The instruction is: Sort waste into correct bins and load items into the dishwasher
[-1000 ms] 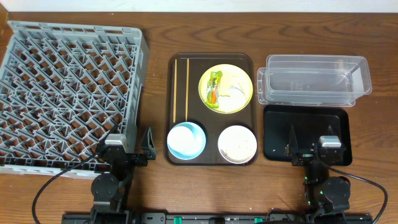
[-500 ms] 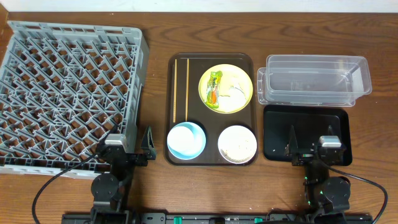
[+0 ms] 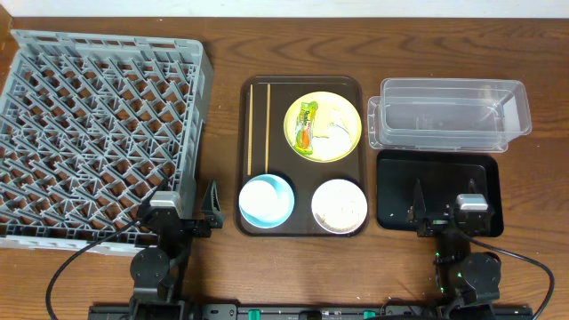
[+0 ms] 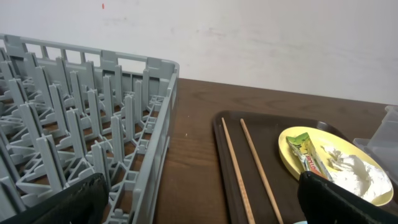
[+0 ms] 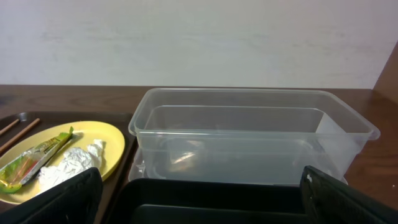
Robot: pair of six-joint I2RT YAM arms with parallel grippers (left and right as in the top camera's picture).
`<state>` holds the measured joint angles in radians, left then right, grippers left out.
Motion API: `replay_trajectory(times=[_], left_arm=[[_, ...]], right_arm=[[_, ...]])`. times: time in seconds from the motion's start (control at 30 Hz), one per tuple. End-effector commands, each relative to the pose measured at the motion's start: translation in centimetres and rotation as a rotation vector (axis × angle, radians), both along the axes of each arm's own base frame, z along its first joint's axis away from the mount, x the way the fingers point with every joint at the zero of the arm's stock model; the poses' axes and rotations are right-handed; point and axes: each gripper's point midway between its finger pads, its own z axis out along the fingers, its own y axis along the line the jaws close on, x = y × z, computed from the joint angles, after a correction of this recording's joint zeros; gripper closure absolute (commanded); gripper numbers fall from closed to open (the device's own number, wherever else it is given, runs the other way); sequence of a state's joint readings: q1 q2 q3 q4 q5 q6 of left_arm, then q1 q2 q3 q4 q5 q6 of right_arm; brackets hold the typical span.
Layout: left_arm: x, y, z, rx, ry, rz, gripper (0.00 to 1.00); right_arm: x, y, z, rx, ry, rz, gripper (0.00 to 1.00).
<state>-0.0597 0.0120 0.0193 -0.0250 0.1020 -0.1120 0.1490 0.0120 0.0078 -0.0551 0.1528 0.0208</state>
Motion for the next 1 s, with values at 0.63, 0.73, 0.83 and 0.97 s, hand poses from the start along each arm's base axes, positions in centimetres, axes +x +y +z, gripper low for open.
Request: replay_trajectory(times=[0.63, 0.73, 0.83, 0.97], left_arm=[[0.0, -0.8, -0.1, -0.016, -0.011, -0.044, 0.03], [-0.3, -2.3, 4.2, -0.022, -0.185, -0.134, 0.02], [-1.0, -2.3, 8.3, -0.021, -0.306, -0.139, 0.03], [-0.9, -2.3, 12.4, -0.021, -0.251, -0.141, 0.02]], right_arm=[[-0.5, 4.2, 0.1, 0.251, 0.023, 0.238, 0.01], [-1.6, 7.0, 2.9, 0.263, -0.046, 0.42, 0.01], [-2.8, 8.4, 6.4, 0.254, -0.093, 0.523, 0.01], [-3.4, 9.6, 11.1, 0.261, -0.016, 0.593, 0.01]])
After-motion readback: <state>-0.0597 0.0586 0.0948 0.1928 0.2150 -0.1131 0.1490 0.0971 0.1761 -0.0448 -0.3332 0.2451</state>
